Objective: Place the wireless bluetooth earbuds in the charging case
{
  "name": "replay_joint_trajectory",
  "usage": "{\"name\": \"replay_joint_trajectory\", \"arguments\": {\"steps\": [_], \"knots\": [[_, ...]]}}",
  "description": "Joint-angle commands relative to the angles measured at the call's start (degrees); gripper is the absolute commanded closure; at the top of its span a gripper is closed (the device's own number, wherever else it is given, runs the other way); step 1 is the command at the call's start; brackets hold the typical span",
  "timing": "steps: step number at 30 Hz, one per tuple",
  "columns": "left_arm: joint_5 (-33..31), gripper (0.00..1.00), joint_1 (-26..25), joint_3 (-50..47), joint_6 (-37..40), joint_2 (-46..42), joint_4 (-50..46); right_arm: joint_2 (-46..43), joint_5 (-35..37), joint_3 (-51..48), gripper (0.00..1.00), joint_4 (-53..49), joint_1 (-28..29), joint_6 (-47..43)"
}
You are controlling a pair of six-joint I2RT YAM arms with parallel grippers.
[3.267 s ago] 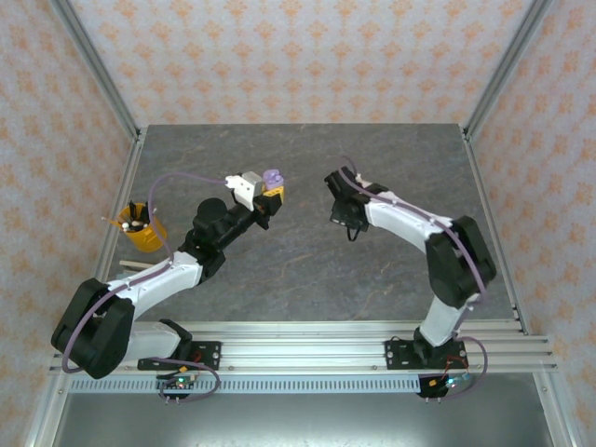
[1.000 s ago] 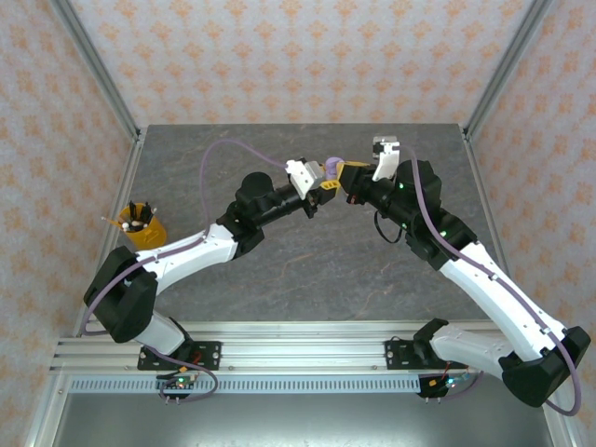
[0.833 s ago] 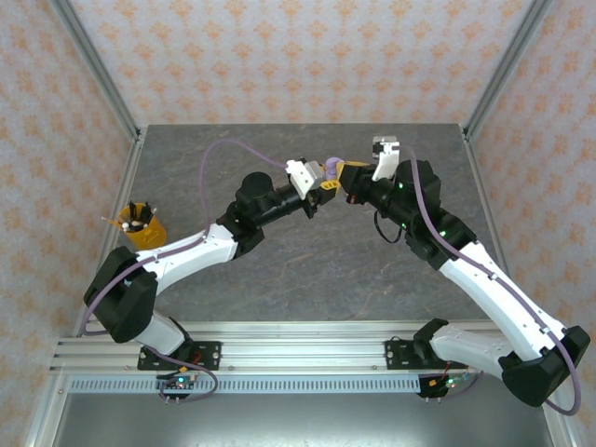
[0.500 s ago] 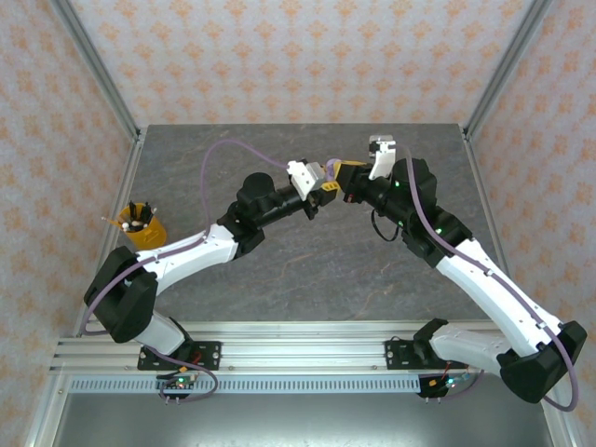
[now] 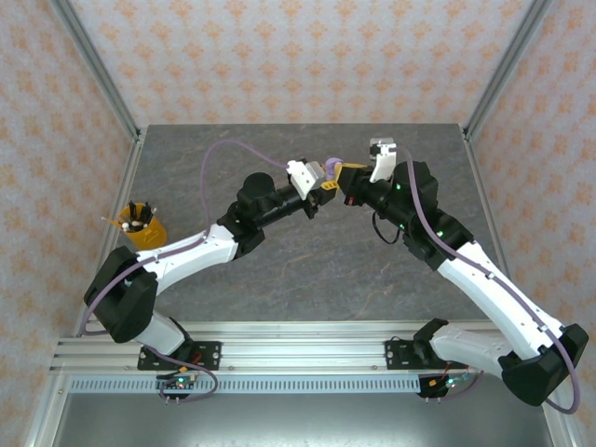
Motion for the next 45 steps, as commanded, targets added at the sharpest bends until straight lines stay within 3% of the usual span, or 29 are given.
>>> {"name": "replay_joint_trajectory", "arguments": {"steps": [1,12,23,30,32,37,42,45], "knots": [[-1.4,1.0,-0.51,2.39,0.66,-1.79,2.11,-1.01,0.21,-0.91,0.92,-0.86,0.24,-1.19],[-3.21,1.0,-0.5,3.81,-0.46,-0.48,2.59,-0.05,-3.97,-0.77,0.92,-1.54,0.37,-2.21],[-5.01,1.0,-0.51,2.84,-0.76,-0.12,3.21,0.09,-0.01,0.45,0.89,-3.31,0.5,-0.15],[-9.7,1.0,0.52,-2.25,-0.39,-2.32,5.94,0.57,9.68,0.69,0.74,-9.44,-3.97,7.21],[-10.63,1.0,1.19,-3.8,-0.37,-3.72,5.63,1.86,12.37,0.42,0.61,-11.11,-6.51,10.44],[-11.73,1.0,2.22,-7.08,-1.86,-6.39,5.45,15.33,17.27,6.72,0.41,-19.79,-15.47,15.69],[-12.04,1.0,2.22,-8.99,-3.2,-7.87,4.67,34.73,16.77,18.61,0.4,-23.81,-24.02,18.29],[-12.06,1.0,2.16,-10.08,-3.36,-8.92,4.04,49.35,17.72,32.75,0.4,-31.17,-26.27,15.37]]}}
